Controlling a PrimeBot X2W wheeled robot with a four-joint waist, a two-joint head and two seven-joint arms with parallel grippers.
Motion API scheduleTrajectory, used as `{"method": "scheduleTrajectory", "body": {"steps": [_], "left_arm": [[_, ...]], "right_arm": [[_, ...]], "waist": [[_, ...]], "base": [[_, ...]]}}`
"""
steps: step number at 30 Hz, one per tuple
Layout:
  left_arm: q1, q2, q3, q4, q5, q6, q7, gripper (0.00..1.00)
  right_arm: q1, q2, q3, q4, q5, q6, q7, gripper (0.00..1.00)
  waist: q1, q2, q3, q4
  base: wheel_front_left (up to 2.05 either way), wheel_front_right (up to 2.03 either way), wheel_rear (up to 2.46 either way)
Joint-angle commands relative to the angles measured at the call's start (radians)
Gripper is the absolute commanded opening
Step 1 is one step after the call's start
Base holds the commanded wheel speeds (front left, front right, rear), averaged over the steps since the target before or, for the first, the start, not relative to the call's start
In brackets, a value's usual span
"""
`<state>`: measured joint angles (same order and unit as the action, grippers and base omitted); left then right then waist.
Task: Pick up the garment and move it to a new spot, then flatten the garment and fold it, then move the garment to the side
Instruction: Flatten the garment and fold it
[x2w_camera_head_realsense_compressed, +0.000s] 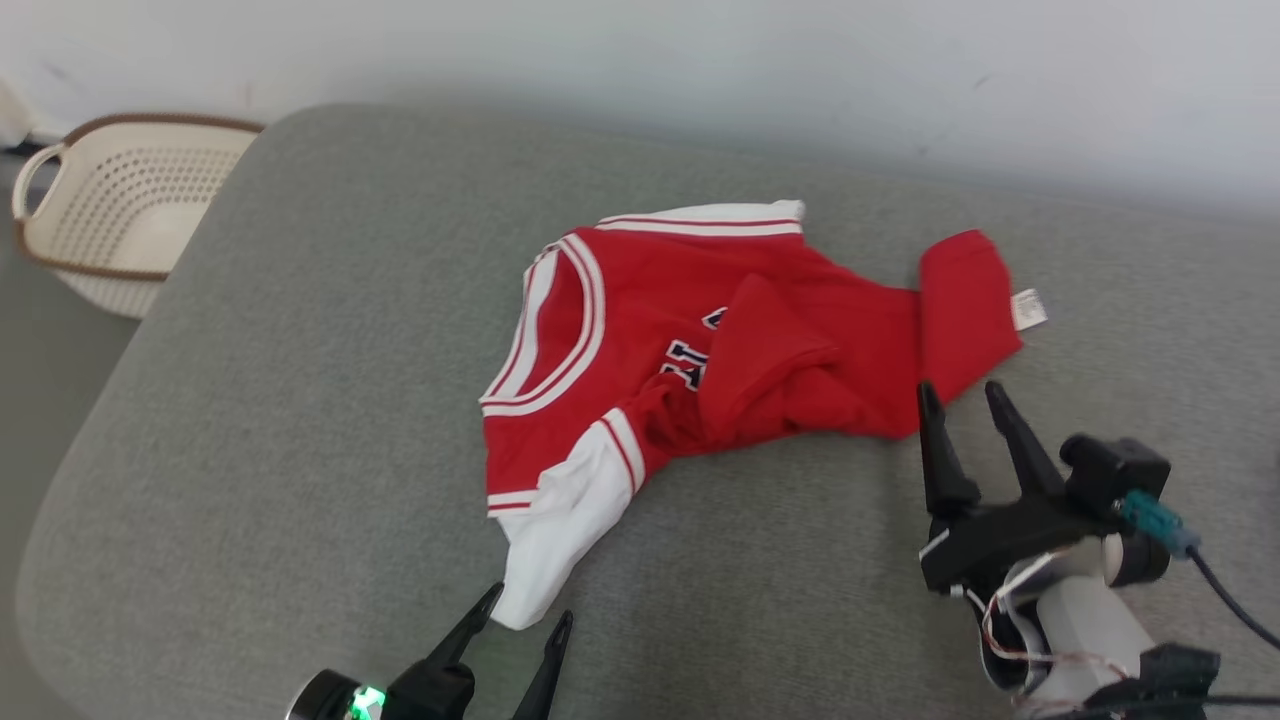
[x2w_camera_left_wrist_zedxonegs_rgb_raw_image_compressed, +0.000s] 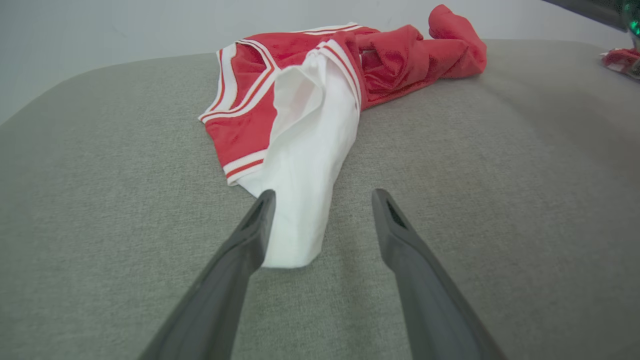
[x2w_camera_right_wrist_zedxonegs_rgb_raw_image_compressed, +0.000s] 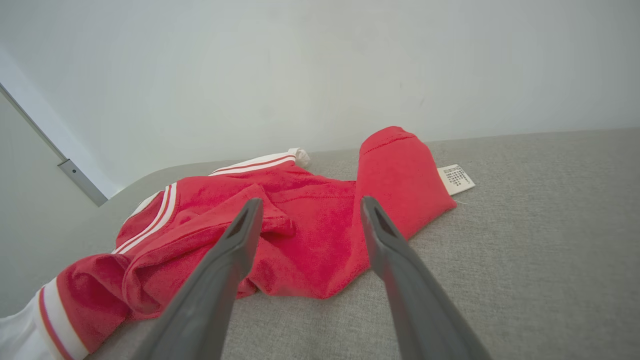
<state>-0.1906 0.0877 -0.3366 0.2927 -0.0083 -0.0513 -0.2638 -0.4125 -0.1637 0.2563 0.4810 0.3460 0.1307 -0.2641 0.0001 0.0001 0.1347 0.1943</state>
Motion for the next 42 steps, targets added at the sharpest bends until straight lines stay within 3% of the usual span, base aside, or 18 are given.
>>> {"method": "scheduleTrajectory", "body": {"steps": [1, 8, 17, 18, 19, 20, 21, 25, 33, 42], "left_arm": [[-0.015, 0.001, 0.000, -0.001, 0.000, 0.003, -0.001, 1.00], [-0.058, -0.024, -0.021, -0.053, -0.014, 0.026, -0.001, 1.00], [-0.086, -0.036, -0.032, -0.093, -0.041, 0.053, -0.001, 1.00], [-0.089, -0.036, -0.032, -0.096, -0.040, 0.056, -0.001, 1.00], [-0.092, -0.036, -0.030, -0.101, -0.040, 0.059, -0.001, 1.00], [-0.093, -0.037, -0.028, -0.103, -0.041, 0.061, -0.001, 1.00], [-0.093, -0.037, -0.025, -0.105, -0.041, 0.062, -0.001, 1.00], [-0.090, -0.036, -0.010, -0.108, -0.040, 0.068, -0.001, 1.00], [-0.085, -0.037, 0.021, -0.115, -0.026, 0.062, -0.001, 1.00], [-0.063, -0.028, 0.075, -0.114, -0.021, 0.055, -0.001, 1.00]], "right_arm": [[-0.022, -0.005, 0.005, 0.012, 0.012, 0.000, 0.000, 1.00], [-0.157, -0.020, -0.002, 0.136, 0.054, 0.000, 0.000, 1.00], [-0.268, -0.026, -0.019, 0.329, 0.034, 0.000, 0.001, 1.00], [-0.269, -0.022, -0.015, 0.341, 0.031, 0.000, 0.001, 0.93], [-0.270, -0.019, -0.013, 0.348, 0.031, 0.000, 0.001, 0.70], [-0.268, -0.016, -0.011, 0.351, 0.031, 0.000, 0.002, 0.20], [-0.266, -0.014, -0.010, 0.353, 0.030, 0.000, 0.002, 0.00], [-0.256, -0.015, -0.014, 0.326, 0.038, 0.000, 0.003, 0.00], [-0.192, -0.026, -0.062, 0.151, 0.042, 0.000, 0.000, 0.00], [0.005, -0.020, -0.082, -0.073, 0.048, 0.000, 0.000, 0.00]], "waist": [[-0.0001, -0.0001, 0.062, 0.070], [-0.0001, -0.0001, 0.138, 0.164], [-0.0001, -0.0001, 0.193, 0.220], [-0.0001, -0.0001, 0.194, 0.220], [-0.0001, -0.0001, 0.196, 0.220], [-0.0001, -0.0001, 0.196, 0.218], [-0.0001, -0.0001, 0.196, 0.214], [-0.0001, -0.0001, 0.185, 0.191], [-0.0001, -0.0001, 0.125, 0.095], [-0.0001, -0.0001, 0.031, -0.091]], "base": [[0.00, 0.00, 0.00], [0.00, 0.00, 0.00], [0.00, 0.00, 0.00], [0.00, 0.00, 0.00], [0.00, 0.00, 0.00], [0.00, 0.00, 0.00], [0.00, 0.00, 0.00], [0.00, 0.00, 0.00], [0.00, 0.00, 0.00], [0.00, 0.00, 0.00]]}}
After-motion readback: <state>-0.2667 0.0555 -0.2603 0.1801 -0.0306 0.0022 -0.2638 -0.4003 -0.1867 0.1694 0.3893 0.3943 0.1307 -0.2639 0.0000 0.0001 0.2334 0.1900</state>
